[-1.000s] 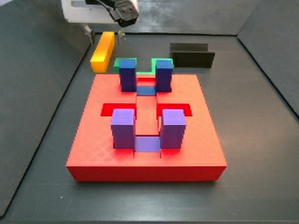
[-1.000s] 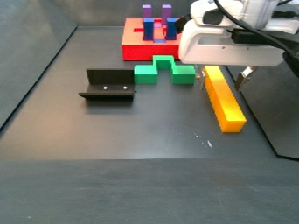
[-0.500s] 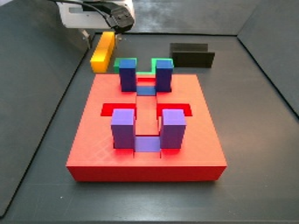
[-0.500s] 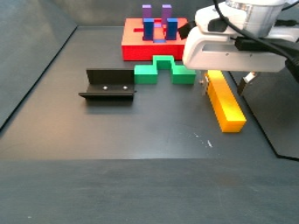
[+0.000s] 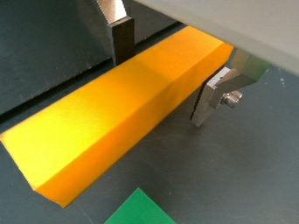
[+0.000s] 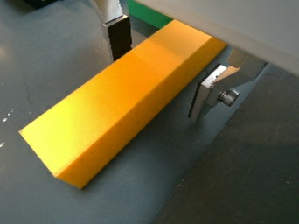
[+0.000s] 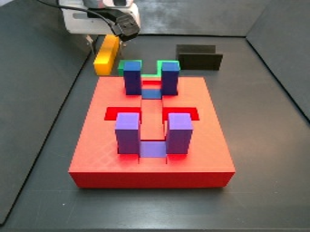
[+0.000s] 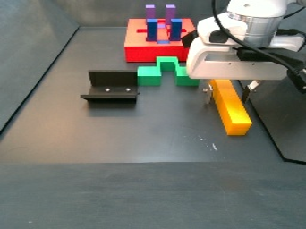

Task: Pick up the yellow object. Move up. Move to above the board. Insert the yellow object.
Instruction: Pick up the yellow object.

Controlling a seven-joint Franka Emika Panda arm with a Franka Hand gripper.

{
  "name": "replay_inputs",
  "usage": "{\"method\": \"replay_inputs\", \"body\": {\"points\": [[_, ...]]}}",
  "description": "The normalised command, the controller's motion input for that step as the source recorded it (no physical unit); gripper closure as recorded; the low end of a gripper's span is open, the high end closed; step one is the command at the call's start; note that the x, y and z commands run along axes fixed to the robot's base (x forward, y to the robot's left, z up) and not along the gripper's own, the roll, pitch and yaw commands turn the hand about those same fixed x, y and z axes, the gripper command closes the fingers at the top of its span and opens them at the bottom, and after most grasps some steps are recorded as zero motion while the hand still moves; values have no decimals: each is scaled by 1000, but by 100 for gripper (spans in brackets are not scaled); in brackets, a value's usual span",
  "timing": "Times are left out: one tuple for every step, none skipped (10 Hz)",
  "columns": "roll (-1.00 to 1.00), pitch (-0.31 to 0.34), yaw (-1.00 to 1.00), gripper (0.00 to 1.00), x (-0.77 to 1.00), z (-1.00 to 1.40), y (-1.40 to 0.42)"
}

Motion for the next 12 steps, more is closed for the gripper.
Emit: {"method": "replay_inputs", "body": {"points": [[0, 0, 0, 0, 0, 0, 0], [0, 0, 0, 100, 0, 0, 0], [0, 0, 0, 100, 0, 0, 0], [0, 0, 0, 100, 0, 0, 0], [0, 0, 0, 100, 0, 0, 0], [0, 0, 0, 100, 0, 0, 0], [0, 0, 0, 100, 0, 0, 0], [0, 0, 0, 100, 0, 0, 0], [0, 0, 0, 100, 0, 0, 0], [0, 0, 0, 100, 0, 0, 0], [0, 0, 0, 100, 0, 0, 0], [0, 0, 0, 100, 0, 0, 0]]}}
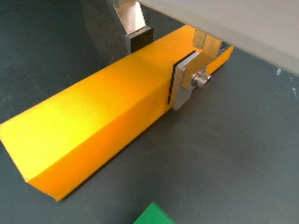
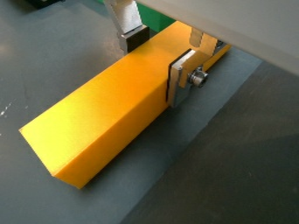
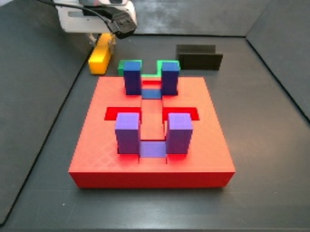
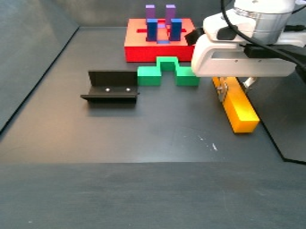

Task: Pick up the yellow object. Move up. Move to above the board. Insert the yellow object.
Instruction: Pick up the yellow object, then move up, then move to above the board.

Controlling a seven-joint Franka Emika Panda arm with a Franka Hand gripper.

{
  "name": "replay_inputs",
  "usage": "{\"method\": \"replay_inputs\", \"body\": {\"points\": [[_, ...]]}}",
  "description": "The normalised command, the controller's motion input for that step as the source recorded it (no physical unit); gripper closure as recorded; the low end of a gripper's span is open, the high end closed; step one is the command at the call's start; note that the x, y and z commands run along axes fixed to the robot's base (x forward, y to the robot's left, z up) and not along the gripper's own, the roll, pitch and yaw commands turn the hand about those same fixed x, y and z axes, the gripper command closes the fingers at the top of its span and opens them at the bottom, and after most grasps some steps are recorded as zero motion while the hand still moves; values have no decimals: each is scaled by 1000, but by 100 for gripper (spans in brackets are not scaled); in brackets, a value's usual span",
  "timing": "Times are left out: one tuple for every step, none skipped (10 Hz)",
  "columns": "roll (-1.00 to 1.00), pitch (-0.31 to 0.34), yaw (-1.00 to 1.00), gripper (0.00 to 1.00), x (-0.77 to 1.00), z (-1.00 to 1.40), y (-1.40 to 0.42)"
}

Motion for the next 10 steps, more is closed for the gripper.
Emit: {"method": "replay_inputs", "body": {"points": [[0, 0, 0, 100, 0, 0, 0], [0, 0, 0, 100, 0, 0, 0], [0, 0, 0, 100, 0, 0, 0], [0, 0, 0, 100, 0, 0, 0], [0, 0, 0, 100, 0, 0, 0], [0, 0, 0, 100, 0, 833, 0], [-2, 10, 34, 100, 8, 797, -43], [27, 28, 28, 100, -28, 615, -30], [80, 19, 14, 100, -24, 345, -1], [0, 0, 0, 100, 0, 1400, 0]]}}
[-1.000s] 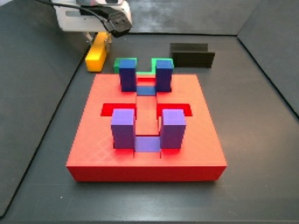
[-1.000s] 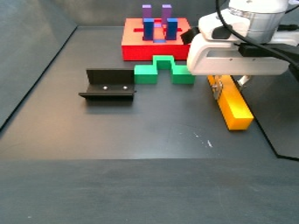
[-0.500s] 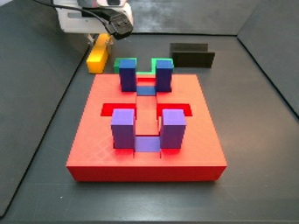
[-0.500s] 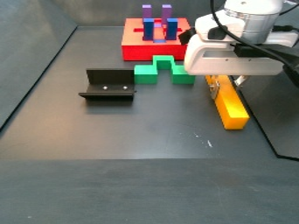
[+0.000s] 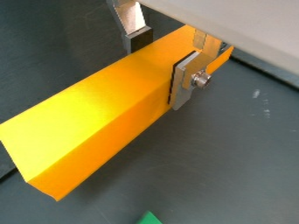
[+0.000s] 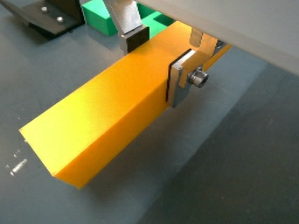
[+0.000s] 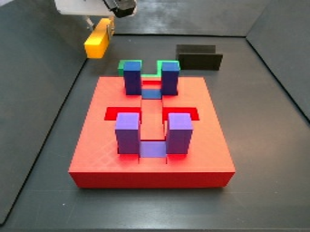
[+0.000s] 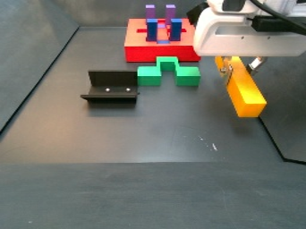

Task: Pick up the yellow object. Move up. Move to above the board. Insert the yellow object.
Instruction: Move to above the board.

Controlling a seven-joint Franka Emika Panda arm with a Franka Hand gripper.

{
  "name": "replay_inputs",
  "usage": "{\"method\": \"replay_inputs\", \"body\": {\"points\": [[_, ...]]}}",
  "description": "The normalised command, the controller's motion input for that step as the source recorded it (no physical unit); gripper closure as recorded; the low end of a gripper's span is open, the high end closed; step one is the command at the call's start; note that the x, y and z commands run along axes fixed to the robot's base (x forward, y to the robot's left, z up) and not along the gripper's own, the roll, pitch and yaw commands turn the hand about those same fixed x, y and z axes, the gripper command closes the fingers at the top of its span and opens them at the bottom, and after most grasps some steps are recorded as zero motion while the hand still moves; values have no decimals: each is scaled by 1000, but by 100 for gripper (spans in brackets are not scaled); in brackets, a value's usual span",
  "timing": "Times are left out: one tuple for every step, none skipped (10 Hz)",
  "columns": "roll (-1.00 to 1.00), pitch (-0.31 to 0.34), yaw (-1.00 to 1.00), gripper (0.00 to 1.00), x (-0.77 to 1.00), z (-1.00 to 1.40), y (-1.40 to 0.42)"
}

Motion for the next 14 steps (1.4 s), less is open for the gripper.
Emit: {"method": "replay_inputs", "body": {"points": [[5, 39, -2, 100, -15, 1400, -2], [25, 70, -5, 100, -37, 1400, 1], [97, 58, 4, 100, -39, 1400, 0], [78, 47, 8, 100, -7, 1400, -7], [5, 78, 1, 100, 8, 1400, 3], [-4, 79, -2, 100, 5, 1400, 1], [-1, 61, 3, 100, 2, 903, -8], [-3, 53, 5, 100, 14, 639, -3], [-3, 60, 0, 100, 43, 255, -2], [-5, 60, 3, 100, 37, 177, -2], [-4, 233, -61, 100, 716, 185, -1400], [24, 243, -48, 100, 718, 176, -1400], [62, 279, -3, 100, 752, 169, -1400], [-33, 265, -14, 100, 784, 181, -1400]]}}
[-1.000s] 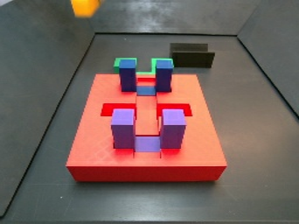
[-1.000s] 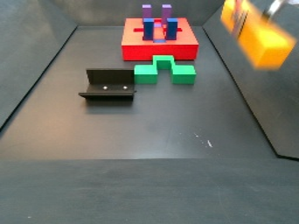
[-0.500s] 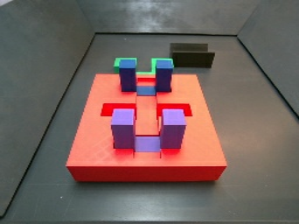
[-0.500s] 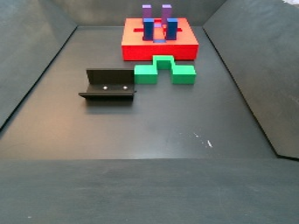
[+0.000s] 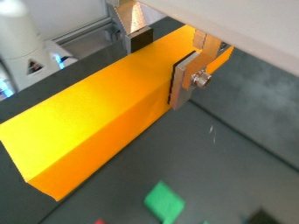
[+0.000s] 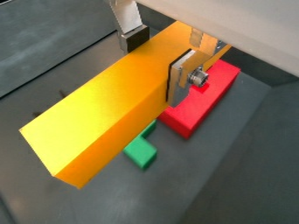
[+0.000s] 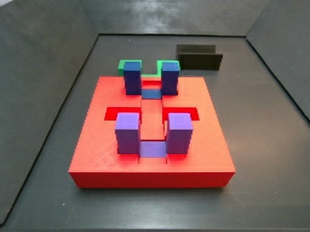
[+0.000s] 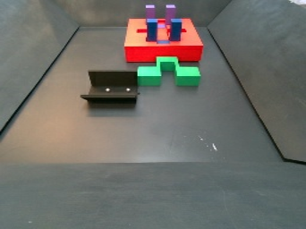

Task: Pick up the yellow object. Move up. Move to above the board. Insert the yellow object.
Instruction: Move to above the board, then insert the yellow object.

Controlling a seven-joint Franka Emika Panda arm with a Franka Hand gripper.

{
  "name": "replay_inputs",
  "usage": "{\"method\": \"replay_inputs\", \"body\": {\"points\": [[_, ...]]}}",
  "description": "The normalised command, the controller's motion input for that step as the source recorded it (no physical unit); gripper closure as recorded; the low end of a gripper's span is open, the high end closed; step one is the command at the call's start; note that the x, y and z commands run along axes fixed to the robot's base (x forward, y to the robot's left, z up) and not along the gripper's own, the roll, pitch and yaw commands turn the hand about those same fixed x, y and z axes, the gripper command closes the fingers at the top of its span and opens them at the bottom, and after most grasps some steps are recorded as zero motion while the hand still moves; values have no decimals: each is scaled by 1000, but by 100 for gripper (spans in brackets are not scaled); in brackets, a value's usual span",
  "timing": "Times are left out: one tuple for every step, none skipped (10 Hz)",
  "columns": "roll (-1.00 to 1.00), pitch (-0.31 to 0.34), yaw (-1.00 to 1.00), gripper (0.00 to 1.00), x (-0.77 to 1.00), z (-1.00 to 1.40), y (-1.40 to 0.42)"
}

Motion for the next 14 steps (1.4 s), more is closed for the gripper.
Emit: {"method": "replay_inputs", "body": {"points": [[-6, 226, -2, 100, 774, 192, -1400], [22, 181, 10, 100, 772, 192, -1400], [-14, 149, 6, 100, 797, 196, -1400], [2, 144, 10, 100, 811, 208, -1400], [12, 149, 11, 100, 839, 214, -1400], [21, 173, 7, 100, 493, 125, -736], [28, 159, 7, 100, 364, 97, -486], [28, 76, 8, 100, 167, 67, -235], [35, 46, 7, 100, 108, 53, -179], [0, 0, 0, 100, 69, 0, 0], [-7, -44, -14, 100, 286, -354, -103], [0, -87, 0, 100, 220, -637, -111], [23, -123, 0, 100, 31, -634, -106], [99, -34, 37, 100, 94, -506, -31]]}}
